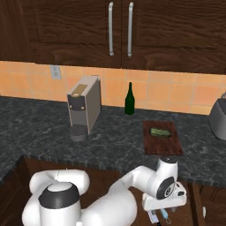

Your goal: Place the appropriate cutting tool for cutting the cucumber skin on the cutting board.

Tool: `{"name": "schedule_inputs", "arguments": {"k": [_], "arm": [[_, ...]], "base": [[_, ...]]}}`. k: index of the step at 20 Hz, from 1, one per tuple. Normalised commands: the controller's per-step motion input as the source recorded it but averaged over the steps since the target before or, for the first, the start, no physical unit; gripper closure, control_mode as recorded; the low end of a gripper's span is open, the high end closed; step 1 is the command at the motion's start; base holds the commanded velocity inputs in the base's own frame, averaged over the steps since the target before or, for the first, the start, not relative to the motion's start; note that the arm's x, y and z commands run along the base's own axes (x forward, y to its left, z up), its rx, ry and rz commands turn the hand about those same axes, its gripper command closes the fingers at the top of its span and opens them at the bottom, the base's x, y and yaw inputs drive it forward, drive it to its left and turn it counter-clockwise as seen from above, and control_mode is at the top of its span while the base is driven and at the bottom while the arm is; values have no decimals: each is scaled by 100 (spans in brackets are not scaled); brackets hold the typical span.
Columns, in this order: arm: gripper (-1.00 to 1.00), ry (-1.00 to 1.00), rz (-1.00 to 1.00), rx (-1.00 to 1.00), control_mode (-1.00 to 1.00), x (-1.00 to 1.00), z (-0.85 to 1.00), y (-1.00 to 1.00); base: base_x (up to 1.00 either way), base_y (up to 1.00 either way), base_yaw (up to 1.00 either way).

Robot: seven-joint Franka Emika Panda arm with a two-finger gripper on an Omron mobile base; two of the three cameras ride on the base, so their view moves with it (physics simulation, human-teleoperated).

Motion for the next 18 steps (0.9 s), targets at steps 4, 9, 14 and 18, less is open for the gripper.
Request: {"name": "schedule_inputs", "arguments": {"k": [4, 9, 14, 18], "arm": [[-100, -2, 3, 0, -100, 42, -45, -9], [-100, 0, 0, 4, -100, 36, -45, -7], [-100, 0, 1, 15, -100, 28, -22, -7], [-100, 0, 1, 13, -100, 19, -31, -1]], "base": [[0, 0, 0], [0, 0, 0], [0, 0, 0], [0, 0, 0]]}}
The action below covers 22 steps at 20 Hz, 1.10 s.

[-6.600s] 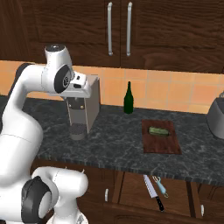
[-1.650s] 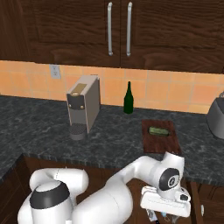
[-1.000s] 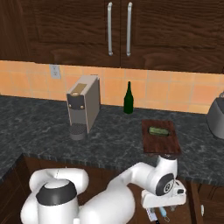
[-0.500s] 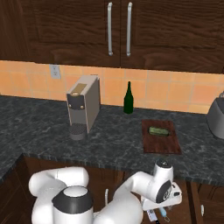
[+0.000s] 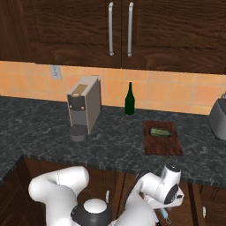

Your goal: Place the appropriate cutting tool for cutting the cucumber skin on the cutting board.

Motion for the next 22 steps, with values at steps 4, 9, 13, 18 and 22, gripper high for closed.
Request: {"name": "schedule_inputs", "arguments": {"k": [4, 9, 13, 18, 22], "arm": [[-100, 0, 0, 5, -100, 10, -41, 0], [100, 0, 0, 1, -100, 4, -41, 2], [100, -10, 0, 0, -100, -29, -32, 28], [100, -15, 0, 0, -100, -50, 6, 37], [100, 0, 0, 0, -100, -43, 84, 0]], "base": [[0, 0, 0], [0, 0, 0], [0, 0, 0], [0, 0, 0], [0, 0, 0]]}}
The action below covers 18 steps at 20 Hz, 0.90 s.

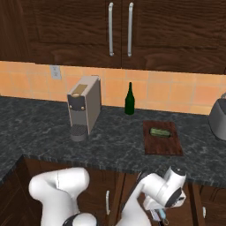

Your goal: Place the appropriate cutting tool for cutting the cucumber skin on the cutting board.

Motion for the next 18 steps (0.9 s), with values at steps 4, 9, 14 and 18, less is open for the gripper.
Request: {"name": "schedule_inputs", "arguments": {"k": [4, 9, 14, 18], "arm": [[100, 0, 0, 0, -100, -47, 100, 0], [100, 0, 2, 0, -100, -72, 100, 0], [100, -1, 5, 0, -100, -37, 100, 0], [100, -7, 4, -2, -100, 17, 100, -2]], "base": [[0, 0, 0], [0, 0, 0], [0, 0, 0], [0, 0, 0]]}}
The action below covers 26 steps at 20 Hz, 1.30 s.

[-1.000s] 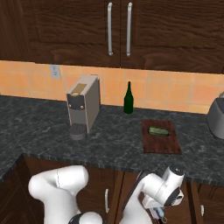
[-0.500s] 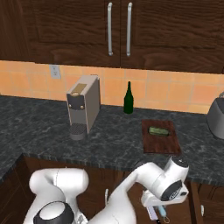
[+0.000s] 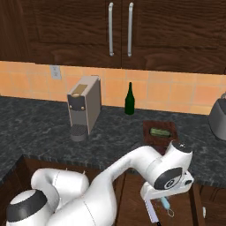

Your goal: Place the appropriate cutting tool for cutting the cucumber skin on the cutting board.

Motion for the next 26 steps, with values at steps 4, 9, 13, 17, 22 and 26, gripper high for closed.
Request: {"name": "schedule_inputs", "arguments": {"k": [4, 9, 13, 17, 22, 26], "arm": [[100, -15, 7, -2, -100, 61, 86, -26], [100, -9, 15, 0, -100, 96, 43, -31], [100, -7, 21, 1, -100, 100, 14, -12], [100, -1, 25, 4, -100, 100, 0, 0], [100, -1, 21, 1, -100, 100, -9, 0], [100, 0, 15, 0, -100, 95, -40, 0]], "base": [[0, 0, 0], [0, 0, 0], [0, 0, 0], [0, 0, 0], [0, 0, 0], [0, 0, 0]]}}
